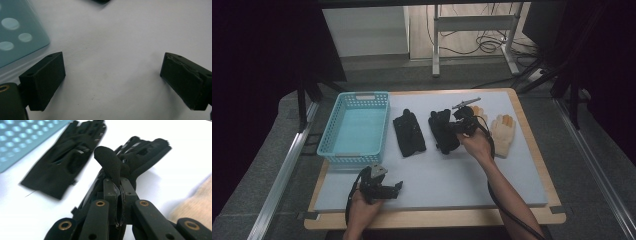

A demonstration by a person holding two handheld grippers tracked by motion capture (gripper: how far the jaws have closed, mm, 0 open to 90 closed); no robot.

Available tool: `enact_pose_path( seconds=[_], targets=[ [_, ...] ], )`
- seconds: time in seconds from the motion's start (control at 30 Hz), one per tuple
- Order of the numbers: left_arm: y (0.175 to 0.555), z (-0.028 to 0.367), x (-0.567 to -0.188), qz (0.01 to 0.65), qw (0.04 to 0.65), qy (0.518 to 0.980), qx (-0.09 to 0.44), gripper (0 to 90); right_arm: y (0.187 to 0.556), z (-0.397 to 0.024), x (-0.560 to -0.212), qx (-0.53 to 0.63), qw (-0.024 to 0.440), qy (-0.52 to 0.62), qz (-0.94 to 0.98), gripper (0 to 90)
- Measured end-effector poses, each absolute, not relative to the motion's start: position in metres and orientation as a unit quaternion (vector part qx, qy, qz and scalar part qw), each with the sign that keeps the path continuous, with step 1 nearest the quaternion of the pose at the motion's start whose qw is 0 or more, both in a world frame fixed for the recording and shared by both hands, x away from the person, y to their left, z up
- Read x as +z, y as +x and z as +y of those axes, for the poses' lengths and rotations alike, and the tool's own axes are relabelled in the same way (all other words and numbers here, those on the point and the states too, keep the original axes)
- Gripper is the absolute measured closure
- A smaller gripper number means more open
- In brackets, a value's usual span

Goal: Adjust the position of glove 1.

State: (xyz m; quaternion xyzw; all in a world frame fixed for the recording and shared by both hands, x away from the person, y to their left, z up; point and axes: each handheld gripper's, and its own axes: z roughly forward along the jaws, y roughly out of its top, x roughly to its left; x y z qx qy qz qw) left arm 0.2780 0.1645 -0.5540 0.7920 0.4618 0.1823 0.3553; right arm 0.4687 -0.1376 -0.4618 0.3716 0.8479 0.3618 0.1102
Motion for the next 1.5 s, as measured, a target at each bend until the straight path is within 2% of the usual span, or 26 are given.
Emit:
enact_pose_path(
  seconds=[0.27, 0.3, 0.47, 0.63, 0.8, 0.9, 1.0, 1.1, 1.27, 1.33, 1.37, 1.47, 1.5],
  targets=[
    [0.278, 0.164, -0.554, 0.462, 0.356, 0.791, 0.182, 6.3, 0.423, -0.146, -0.451, 0.394, 0.077, 0.352, 0.845, 84.9],
    [0.278, 0.164, -0.554, 0.462, 0.356, 0.792, 0.182, 6.3, 0.408, -0.149, -0.449, 0.4, 0.073, 0.347, 0.845, 84.9],
    [0.278, 0.164, -0.554, 0.462, 0.355, 0.792, 0.183, 6.3, 0.384, -0.154, -0.451, 0.399, 0.071, 0.339, 0.849, 84.8],
    [0.278, 0.164, -0.554, 0.463, 0.355, 0.791, 0.182, 6.3, 0.364, -0.169, -0.476, 0.383, 0.076, 0.351, 0.851, 84.5],
    [0.278, 0.164, -0.554, 0.463, 0.356, 0.791, 0.182, 6.3, 0.361, -0.177, -0.498, 0.371, 0.075, 0.364, 0.851, 83.5],
    [0.278, 0.164, -0.554, 0.464, 0.356, 0.791, 0.182, 6.2, 0.357, -0.178, -0.511, 0.348, 0.088, 0.362, 0.86, 76.1],
    [0.278, 0.164, -0.554, 0.464, 0.356, 0.791, 0.182, 6.2, 0.354, -0.18, -0.511, 0.347, 0.095, 0.358, 0.862, 60.6],
    [0.278, 0.164, -0.554, 0.464, 0.356, 0.791, 0.182, 6.2, 0.351, -0.187, -0.495, 0.349, 0.115, 0.353, 0.861, 44.4],
    [0.278, 0.164, -0.554, 0.464, 0.355, 0.791, 0.182, 6.2, 0.354, -0.2, -0.489, 0.342, 0.126, 0.362, 0.858, 38.2],
    [0.278, 0.164, -0.554, 0.464, 0.355, 0.791, 0.182, 6.3, 0.358, -0.209, -0.492, 0.335, 0.124, 0.367, 0.859, 42.3],
    [0.278, 0.164, -0.554, 0.464, 0.356, 0.791, 0.182, 6.3, 0.359, -0.212, -0.495, 0.33, 0.123, 0.364, 0.862, 47.3],
    [0.278, 0.164, -0.554, 0.464, 0.356, 0.791, 0.182, 6.2, 0.357, -0.217, -0.504, 0.314, 0.128, 0.359, 0.87, 65.3],
    [0.278, 0.164, -0.554, 0.464, 0.356, 0.791, 0.182, 6.2, 0.357, -0.219, -0.51, 0.312, 0.118, 0.357, 0.873, 76.1]
  ],
)
